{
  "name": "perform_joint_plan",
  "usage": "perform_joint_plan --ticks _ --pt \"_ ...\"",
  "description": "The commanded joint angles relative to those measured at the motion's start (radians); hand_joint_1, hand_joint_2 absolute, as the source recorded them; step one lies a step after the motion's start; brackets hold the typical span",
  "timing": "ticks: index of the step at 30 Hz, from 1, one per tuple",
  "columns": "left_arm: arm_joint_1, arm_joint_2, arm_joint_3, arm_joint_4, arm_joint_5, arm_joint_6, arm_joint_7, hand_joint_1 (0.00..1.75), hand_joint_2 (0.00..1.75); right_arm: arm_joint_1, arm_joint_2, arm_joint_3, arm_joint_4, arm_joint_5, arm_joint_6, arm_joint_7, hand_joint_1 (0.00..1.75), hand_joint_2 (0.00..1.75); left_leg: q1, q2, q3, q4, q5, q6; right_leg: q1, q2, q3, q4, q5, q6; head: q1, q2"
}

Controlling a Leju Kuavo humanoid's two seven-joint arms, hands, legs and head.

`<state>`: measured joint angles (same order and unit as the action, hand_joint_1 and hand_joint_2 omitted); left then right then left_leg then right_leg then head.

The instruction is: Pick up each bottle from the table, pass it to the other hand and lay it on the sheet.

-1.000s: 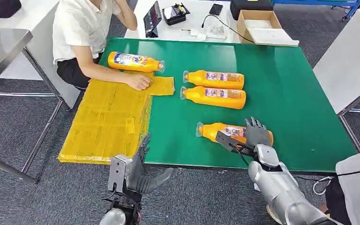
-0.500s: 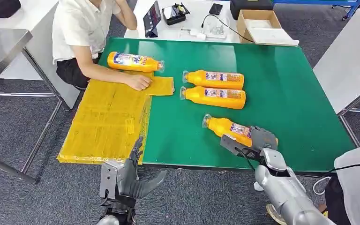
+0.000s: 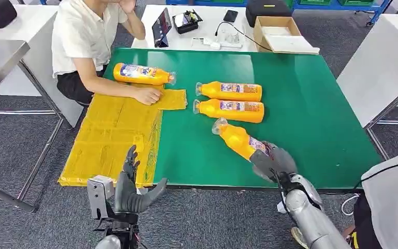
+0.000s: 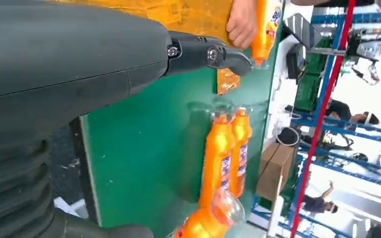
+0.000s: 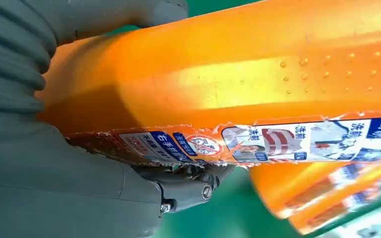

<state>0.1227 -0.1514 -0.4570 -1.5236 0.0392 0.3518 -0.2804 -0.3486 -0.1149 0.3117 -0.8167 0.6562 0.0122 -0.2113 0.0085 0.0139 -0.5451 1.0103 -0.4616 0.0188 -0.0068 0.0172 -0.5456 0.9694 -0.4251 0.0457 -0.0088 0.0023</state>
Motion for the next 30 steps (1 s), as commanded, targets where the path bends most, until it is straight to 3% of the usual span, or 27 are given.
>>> perform_joint_plan --ticks 1,6,9,14,21,26,30 --pt "-0.028 0.016 0.041 0.073 0.110 -0.036 -0.005 0.00 1.75 0.138 0.056 -0.032 -0.150 -0.142 0.042 -0.087 1.75 1.75 0.000 -0.004 -0.008 -0.001 0.004 -0.001 0.000 -0.004 -0.007 0.000 0.002 -0.001 0.000 0.000" --pt "-0.044 0.021 0.027 0.096 0.183 -0.079 0.000 0.00 1.75 0.146 0.059 0.000 -0.256 -0.218 0.056 -0.118 1.75 1.75 0.001 -0.003 -0.007 -0.001 0.003 0.000 0.000 -0.003 0.004 0.000 0.001 0.000 0.000 0.000" --pt "-0.107 0.002 0.012 0.175 0.257 -0.120 0.006 0.00 1.75 0.126 0.028 0.000 -0.271 -0.280 0.068 -0.146 1.75 1.75 0.000 -0.005 -0.014 -0.001 0.005 0.000 -0.001 -0.005 -0.002 0.001 0.002 0.000 0.000 0.000" --pt "-0.112 0.002 0.011 0.182 0.260 -0.119 0.003 0.00 1.75 0.126 0.025 -0.002 -0.264 -0.284 0.071 -0.147 1.75 1.75 -0.001 -0.009 -0.024 -0.001 0.008 0.001 -0.001 -0.008 -0.010 0.001 0.003 0.001 0.000 0.000" --pt "-0.110 0.002 0.010 0.178 0.281 -0.132 0.009 0.00 1.75 0.127 0.026 -0.004 -0.269 -0.299 0.066 -0.170 1.75 1.75 -0.002 -0.010 -0.028 -0.001 0.008 0.001 -0.002 -0.009 -0.013 0.002 0.002 0.001 0.000 0.000" --pt "-0.212 -0.033 -0.035 0.305 0.394 -0.159 -0.008 0.00 1.75 0.143 -0.014 -0.035 -0.365 -0.389 0.092 -0.228 1.75 1.75 -0.002 -0.015 -0.033 0.001 0.009 0.001 -0.002 -0.013 -0.018 0.002 0.002 0.002 -0.001 0.000" --pt "-0.185 -0.002 -0.064 0.259 0.381 -0.170 -0.041 0.00 1.75 0.147 0.007 0.006 -0.433 -0.395 0.115 -0.216 1.75 1.75 -0.003 -0.015 -0.032 0.000 0.008 0.001 -0.003 -0.014 -0.017 0.003 0.002 0.001 0.000 0.000"
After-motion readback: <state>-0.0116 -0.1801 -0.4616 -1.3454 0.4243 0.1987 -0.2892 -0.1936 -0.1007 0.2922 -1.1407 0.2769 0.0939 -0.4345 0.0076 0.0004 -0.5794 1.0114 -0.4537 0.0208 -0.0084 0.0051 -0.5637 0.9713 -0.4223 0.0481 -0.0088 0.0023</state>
